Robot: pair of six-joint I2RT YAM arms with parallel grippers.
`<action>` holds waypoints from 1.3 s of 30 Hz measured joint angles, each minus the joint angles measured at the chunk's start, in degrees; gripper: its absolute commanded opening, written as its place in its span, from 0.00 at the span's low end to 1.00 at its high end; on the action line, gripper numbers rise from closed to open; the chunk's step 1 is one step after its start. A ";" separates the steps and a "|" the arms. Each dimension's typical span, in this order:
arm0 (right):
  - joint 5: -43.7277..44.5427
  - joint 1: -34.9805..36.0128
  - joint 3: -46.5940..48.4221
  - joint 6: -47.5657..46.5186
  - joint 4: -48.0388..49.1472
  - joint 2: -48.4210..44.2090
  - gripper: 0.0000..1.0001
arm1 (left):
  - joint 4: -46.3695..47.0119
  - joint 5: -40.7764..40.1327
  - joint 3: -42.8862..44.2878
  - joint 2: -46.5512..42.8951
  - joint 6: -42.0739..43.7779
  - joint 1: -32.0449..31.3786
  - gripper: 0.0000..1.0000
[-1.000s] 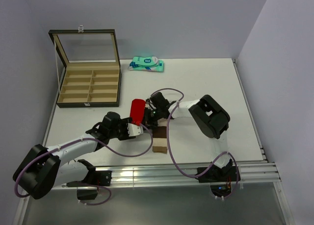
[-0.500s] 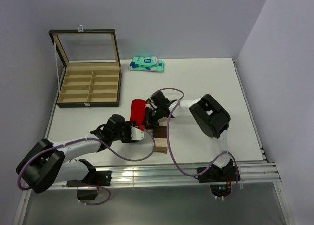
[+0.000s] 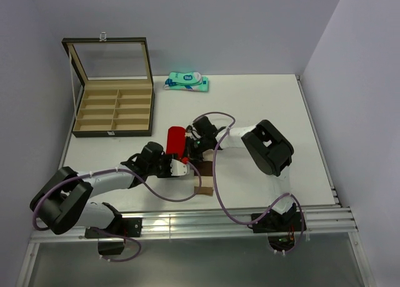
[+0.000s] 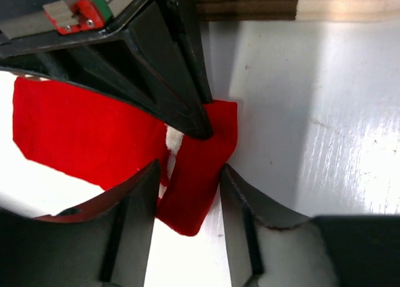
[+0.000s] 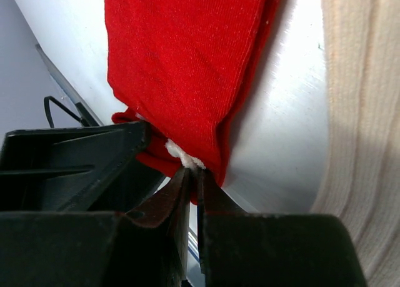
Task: Roll the socks
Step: Roll the sock at the center of the board.
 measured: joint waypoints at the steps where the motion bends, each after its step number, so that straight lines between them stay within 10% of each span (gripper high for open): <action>1: -0.09 -0.04 0.00 -0.15 -0.02 0.00 0.00 | -0.11 0.26 0.24 0.28 -0.02 0.00 0.45; 10: -0.26 -0.33 -1.01 -0.35 0.44 -0.66 0.02 | -8.22 6.71 5.44 3.76 -0.15 2.99 0.21; 20: 9.38 0.42 -9.62 -0.85 5.14 -9.73 0.48 | -30.05 22.75 19.56 13.05 2.19 13.46 0.10; 39: 38.77 16.37 -28.63 -14.10 23.87 -30.32 0.40 | -76.04 36.61 41.09 38.73 20.83 23.82 0.03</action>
